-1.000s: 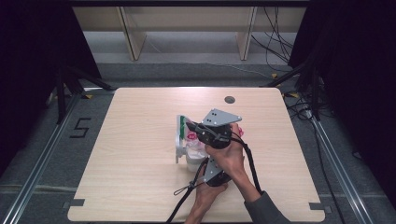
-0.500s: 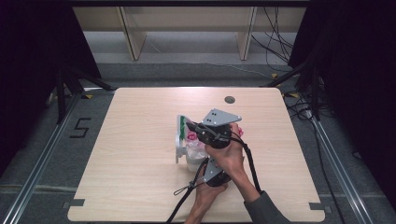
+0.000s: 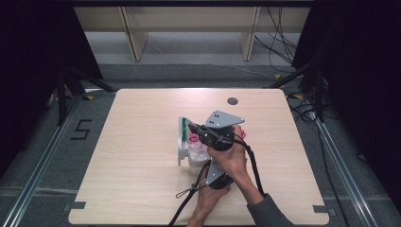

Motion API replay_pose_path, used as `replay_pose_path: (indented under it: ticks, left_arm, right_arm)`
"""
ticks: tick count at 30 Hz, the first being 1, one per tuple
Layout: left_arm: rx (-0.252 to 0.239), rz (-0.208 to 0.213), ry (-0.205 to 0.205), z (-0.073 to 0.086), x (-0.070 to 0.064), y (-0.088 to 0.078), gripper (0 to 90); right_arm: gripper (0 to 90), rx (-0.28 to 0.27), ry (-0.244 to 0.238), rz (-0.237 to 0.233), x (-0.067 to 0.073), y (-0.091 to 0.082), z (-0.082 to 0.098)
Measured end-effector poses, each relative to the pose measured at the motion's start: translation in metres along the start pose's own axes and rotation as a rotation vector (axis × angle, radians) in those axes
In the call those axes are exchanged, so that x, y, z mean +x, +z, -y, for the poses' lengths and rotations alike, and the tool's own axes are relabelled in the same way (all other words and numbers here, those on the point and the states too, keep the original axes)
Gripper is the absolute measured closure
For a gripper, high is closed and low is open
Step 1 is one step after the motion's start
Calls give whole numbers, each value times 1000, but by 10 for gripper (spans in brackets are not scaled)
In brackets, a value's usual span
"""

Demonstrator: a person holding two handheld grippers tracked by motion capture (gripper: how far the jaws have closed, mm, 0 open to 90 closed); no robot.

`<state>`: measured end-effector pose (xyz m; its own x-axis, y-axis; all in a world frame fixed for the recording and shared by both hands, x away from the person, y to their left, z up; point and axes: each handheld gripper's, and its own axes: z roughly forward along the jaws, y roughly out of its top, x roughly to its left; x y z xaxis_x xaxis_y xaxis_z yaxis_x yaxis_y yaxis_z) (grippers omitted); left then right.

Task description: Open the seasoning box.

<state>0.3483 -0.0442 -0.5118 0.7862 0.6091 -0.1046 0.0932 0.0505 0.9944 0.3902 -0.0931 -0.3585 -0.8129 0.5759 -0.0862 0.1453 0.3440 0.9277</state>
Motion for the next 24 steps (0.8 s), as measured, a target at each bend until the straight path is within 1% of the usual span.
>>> replay_pose_path:
  ticks: [1, 2, 3, 4, 5, 6, 7, 8, 9, 10, 11, 12, 13, 14, 15, 17, 18, 20, 22, 24]
  left_arm:
    - [7, -1, 2, 0, 0, 0, 743]
    - [35, -5, 35, 0, 3, -2, 743]
    - [31, -4, 32, 0, 3, -2, 743]
    - [29, -4, 33, 0, 3, -2, 743]
    - [-3, -1, 2, 1, 0, 0, 743]
    - [-3, -1, 3, 1, 0, 0, 743]
    - [22, -2, 28, 0, 3, -1, 743]
    - [29, -4, 33, 1, 3, -2, 743]
    - [29, -5, 32, 1, 3, -2, 744]
    - [27, -4, 31, 1, 3, -2, 743]
    - [25, -5, 30, 0, 3, -2, 744]
    - [25, -10, 33, 0, 3, -2, 743]
    - [35, -20, 35, 0, 2, -3, 743]
    - [34, -16, 35, 0, 3, -3, 743]
    - [32, -12, 32, 0, 3, -2, 743]
    - [31, -11, 31, 1, 3, -2, 743]
    - [31, -15, 34, 0, 3, -2, 743]
    - [35, -19, 35, 0, 3, -3, 743]
    - [29, -2, 30, 1, 3, -2, 743]
    - [33, -14, 32, 1, 3, -2, 743]
  right_arm:
    - [900, -1, -5, 2, 0, 1, 1]
    - [900, 8, 5, -1, 0, 3, 2]
    - [900, -3, 1, 14, 0, 4, 2]
    - [900, -2, 2, 9, 0, 4, 2]
    - [900, 1, 7, 3, 0, 3, 2]
    - [900, 9, 13, -8, 1, 2, 1]
    - [900, 6, 9, -4, 1, 2, 1]
    - [900, 11, 11, -5, 1, 3, 1]
    - [900, 2, -1, 8, 0, 4, 2]
    - [900, 8, -6, 3, 0, 4, 2]
    - [900, 10, 1, 0, 1, 3, 2]
    - [900, 3, -1, -2, 1, 3, 1]
    - [900, -1, -11, 10, 0, 3, 1]
    - [900, 2, 2, 8, 1, 3, 1]
    - [900, 6, -1, 0, 1, 3, 1]
    - [900, 3, -3, 10, 1, 5, 2]
    - [900, 8, 0, -1, 1, 3, 2]
    - [900, -2, -2, 9, 1, 3, 1]
    - [900, 7, -3, -1, 1, 3, 1]
    - [900, 1, -3, 12, 1, 5, 3]
